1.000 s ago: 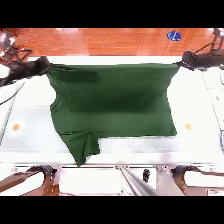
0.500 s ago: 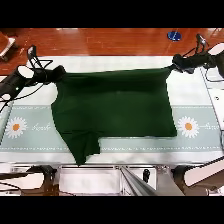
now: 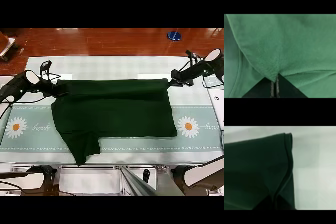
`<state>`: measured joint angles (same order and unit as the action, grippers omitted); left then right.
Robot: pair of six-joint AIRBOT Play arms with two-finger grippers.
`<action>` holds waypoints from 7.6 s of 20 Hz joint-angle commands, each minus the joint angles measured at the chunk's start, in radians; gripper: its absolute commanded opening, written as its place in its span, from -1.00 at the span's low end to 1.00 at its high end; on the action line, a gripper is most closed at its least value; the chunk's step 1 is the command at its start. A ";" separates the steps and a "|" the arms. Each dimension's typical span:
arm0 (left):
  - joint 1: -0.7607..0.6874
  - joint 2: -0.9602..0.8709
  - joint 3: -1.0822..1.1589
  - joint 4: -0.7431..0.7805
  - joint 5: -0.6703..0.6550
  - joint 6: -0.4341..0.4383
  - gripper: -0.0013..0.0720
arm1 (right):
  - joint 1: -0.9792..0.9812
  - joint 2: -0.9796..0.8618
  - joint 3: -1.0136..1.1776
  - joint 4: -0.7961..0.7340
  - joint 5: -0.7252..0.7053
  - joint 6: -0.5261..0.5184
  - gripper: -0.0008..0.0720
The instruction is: Fold the shirts.
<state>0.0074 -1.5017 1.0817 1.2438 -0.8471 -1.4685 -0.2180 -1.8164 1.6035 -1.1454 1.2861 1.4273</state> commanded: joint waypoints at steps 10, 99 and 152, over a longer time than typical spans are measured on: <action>0.092 0.052 0.082 0.033 -0.297 -0.019 0.42 | -0.053 0.069 -0.062 -0.118 0.136 0.011 0.16; 0.127 0.522 -0.368 -0.337 0.076 0.068 0.41 | -0.271 0.079 -0.301 0.379 -0.189 -0.124 0.18; -0.459 -0.152 0.525 -0.255 -0.122 -0.108 -0.91 | 0.222 1.003 -0.651 0.318 -0.076 -0.032 -0.92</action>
<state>-0.6079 -1.7969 1.6650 0.8776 -0.9302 -1.5494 -0.1593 -0.7139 0.9329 -0.8635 1.2930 1.3994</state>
